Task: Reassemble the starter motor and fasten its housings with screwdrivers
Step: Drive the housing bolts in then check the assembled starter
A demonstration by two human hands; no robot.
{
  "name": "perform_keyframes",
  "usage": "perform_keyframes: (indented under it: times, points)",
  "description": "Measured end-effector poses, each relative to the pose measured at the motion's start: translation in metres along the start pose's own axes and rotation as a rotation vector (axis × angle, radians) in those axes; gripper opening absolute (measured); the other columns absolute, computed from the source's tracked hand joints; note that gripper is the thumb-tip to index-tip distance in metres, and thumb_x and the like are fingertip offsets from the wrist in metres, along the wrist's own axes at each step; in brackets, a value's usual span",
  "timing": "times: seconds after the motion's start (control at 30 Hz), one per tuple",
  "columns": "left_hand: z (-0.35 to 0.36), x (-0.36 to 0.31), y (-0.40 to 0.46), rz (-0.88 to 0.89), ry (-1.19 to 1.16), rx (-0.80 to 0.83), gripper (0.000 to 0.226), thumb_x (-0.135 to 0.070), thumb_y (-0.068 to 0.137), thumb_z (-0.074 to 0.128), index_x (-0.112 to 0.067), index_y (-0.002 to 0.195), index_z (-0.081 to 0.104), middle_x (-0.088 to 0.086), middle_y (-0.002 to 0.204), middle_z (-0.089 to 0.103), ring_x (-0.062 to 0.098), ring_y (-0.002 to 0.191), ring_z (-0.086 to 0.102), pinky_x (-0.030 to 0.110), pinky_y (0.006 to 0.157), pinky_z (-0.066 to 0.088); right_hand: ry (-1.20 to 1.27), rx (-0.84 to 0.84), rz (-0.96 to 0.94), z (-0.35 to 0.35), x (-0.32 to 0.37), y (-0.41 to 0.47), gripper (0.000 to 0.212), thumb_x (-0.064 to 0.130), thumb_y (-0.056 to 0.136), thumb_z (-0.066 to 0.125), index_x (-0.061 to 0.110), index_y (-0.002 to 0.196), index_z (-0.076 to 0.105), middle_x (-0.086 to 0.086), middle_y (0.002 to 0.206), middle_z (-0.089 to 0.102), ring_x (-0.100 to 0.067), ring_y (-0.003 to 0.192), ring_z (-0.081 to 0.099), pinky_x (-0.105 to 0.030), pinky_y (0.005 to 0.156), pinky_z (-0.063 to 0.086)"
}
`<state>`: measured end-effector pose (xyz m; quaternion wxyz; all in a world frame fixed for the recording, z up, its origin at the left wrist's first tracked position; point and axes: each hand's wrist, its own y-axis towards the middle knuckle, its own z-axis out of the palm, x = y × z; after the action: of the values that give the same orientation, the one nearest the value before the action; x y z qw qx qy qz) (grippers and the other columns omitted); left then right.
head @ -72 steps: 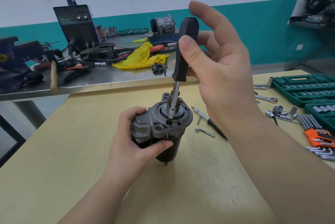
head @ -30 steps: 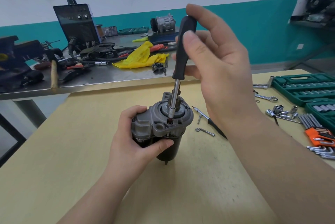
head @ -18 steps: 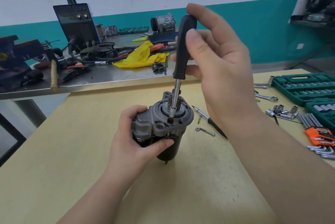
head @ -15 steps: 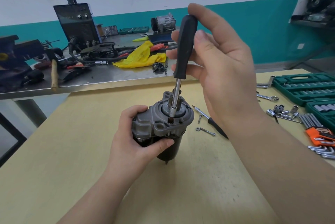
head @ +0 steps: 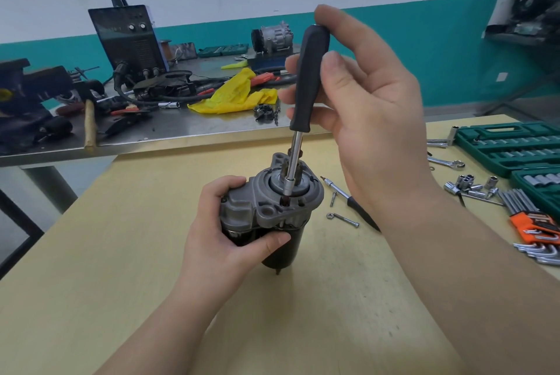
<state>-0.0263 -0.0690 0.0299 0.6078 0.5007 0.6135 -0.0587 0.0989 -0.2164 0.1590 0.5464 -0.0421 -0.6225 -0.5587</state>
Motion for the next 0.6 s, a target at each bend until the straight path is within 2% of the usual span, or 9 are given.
perform_keyframes:
  times: [0.1, 0.2, 0.27, 0.37, 0.5, 0.6]
  points:
    - [-0.0003, 0.0007, -0.0002, -0.001, 0.001, 0.000, 0.084, -0.045, 0.053, 0.097, -0.056, 0.124, 0.054, -0.027, 0.121, 0.068, -0.001, 0.108, 0.071, 0.007, 0.084, 0.052, -0.064, -0.025, -0.050, 0.0022, 0.0002, 0.0007, 0.033, 0.011, 0.104, 0.066, 0.028, 0.132, 0.064, -0.011, 0.100, 0.067, -0.022, 0.085, 0.068, -0.045, 0.071, 0.065]
    - [-0.0002, 0.0009, -0.0001, -0.001, 0.004, 0.003, 0.084, -0.045, 0.053, 0.097, -0.055, 0.124, 0.054, -0.026, 0.121, 0.068, 0.000, 0.109, 0.071, 0.007, 0.084, 0.052, -0.056, -0.028, -0.042, 0.0026, -0.0004, 0.0013, 0.030, 0.015, 0.104, 0.066, 0.029, 0.131, 0.067, -0.003, 0.096, 0.066, -0.021, 0.089, 0.067, -0.046, 0.074, 0.066]
    - [-0.0003, 0.0008, -0.0001, -0.002, 0.001, 0.003, 0.084, -0.045, 0.053, 0.097, -0.055, 0.125, 0.054, -0.026, 0.122, 0.068, 0.000, 0.108, 0.071, 0.007, 0.084, 0.052, -0.014, -0.018, -0.005, 0.0013, -0.0009, 0.0009, 0.030, 0.018, 0.108, 0.057, 0.027, 0.134, 0.067, -0.009, 0.101, 0.070, -0.033, 0.098, 0.071, -0.051, 0.081, 0.065]
    - [0.0001, 0.0002, -0.0002, -0.001, 0.000, 0.003, 0.084, -0.045, 0.053, 0.097, -0.056, 0.124, 0.054, -0.027, 0.121, 0.068, -0.002, 0.108, 0.071, 0.006, 0.084, 0.052, 0.002, -0.003, 0.025, -0.0003, -0.0002, -0.0001, 0.034, 0.013, 0.111, 0.049, 0.025, 0.140, 0.064, -0.023, 0.115, 0.071, -0.033, 0.093, 0.077, -0.042, 0.078, 0.064]
    - [0.0002, 0.0000, -0.0003, -0.002, -0.004, 0.001, 0.084, -0.045, 0.053, 0.097, -0.055, 0.124, 0.054, -0.028, 0.121, 0.068, -0.001, 0.108, 0.071, 0.007, 0.084, 0.052, -0.073, -0.015, -0.036, 0.0013, 0.0006, 0.0003, 0.031, 0.012, 0.105, 0.064, 0.027, 0.132, 0.064, -0.015, 0.102, 0.070, -0.031, 0.090, 0.073, -0.050, 0.074, 0.066]
    - [-0.0001, -0.0002, -0.0004, 0.000, 0.002, 0.001, 0.084, -0.046, 0.053, 0.097, -0.055, 0.124, 0.054, -0.027, 0.122, 0.067, -0.001, 0.109, 0.070, 0.007, 0.085, 0.052, -0.106, -0.040, -0.056, 0.0024, -0.0016, 0.0010, 0.030, 0.014, 0.102, 0.069, 0.030, 0.128, 0.065, -0.013, 0.097, 0.065, -0.024, 0.088, 0.068, -0.056, 0.078, 0.065]
